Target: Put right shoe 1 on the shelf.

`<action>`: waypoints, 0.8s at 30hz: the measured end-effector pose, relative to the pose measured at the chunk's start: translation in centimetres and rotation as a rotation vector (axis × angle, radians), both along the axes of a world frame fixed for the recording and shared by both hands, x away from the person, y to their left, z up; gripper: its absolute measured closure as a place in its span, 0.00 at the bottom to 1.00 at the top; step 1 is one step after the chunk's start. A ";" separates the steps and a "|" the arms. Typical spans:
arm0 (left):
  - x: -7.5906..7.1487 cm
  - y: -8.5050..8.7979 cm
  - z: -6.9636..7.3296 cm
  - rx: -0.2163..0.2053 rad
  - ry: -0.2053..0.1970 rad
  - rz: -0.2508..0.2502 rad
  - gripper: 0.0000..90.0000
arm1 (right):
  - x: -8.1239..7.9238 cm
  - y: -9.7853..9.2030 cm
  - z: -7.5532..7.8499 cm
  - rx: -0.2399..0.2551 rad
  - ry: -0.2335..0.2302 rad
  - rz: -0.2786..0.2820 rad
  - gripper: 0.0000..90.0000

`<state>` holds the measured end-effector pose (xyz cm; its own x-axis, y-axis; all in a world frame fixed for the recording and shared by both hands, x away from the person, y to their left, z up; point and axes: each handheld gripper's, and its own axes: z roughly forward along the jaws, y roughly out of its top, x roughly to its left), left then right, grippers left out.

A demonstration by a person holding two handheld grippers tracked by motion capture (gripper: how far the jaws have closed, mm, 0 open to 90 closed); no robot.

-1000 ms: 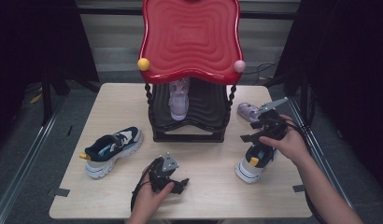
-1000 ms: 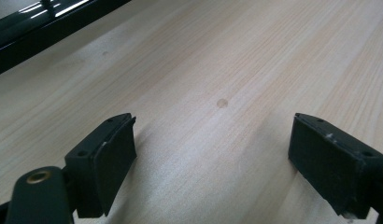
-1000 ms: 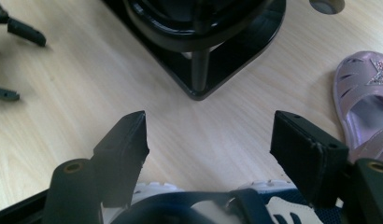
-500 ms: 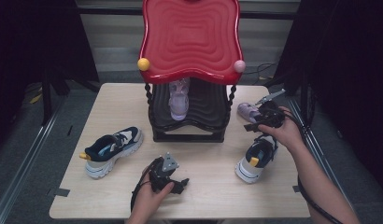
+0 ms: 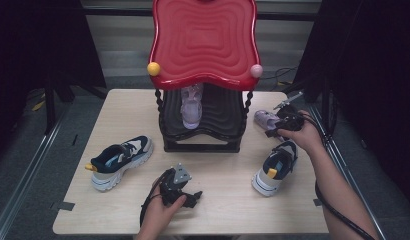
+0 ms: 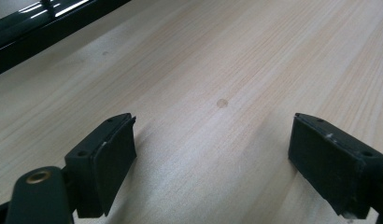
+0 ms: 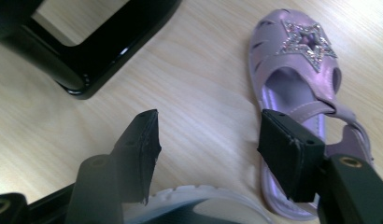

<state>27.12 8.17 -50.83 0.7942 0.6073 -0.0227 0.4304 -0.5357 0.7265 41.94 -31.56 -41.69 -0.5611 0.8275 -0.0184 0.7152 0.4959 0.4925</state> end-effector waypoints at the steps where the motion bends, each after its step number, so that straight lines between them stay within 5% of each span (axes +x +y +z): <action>1: 0.0 0.0 0.0 0.000 0.000 0.000 0.16 | 0.1 -0.1 -0.1 -0.002 -0.002 -0.001 0.43; 13: 0.0 0.0 0.0 -0.001 -0.001 -0.001 0.16 | 1.1 -1.9 -0.4 -0.036 0.007 -0.051 0.47; 24: 0.0 0.0 0.0 0.000 0.000 0.000 0.16 | 2.1 -2.2 -2.7 -0.037 0.046 -0.077 0.52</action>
<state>27.12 8.17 -50.83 0.7942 0.6073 -0.0224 0.4302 -0.5358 0.7265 44.01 -33.75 -44.40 -0.4968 0.8675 -0.0258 0.7733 0.4560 0.4404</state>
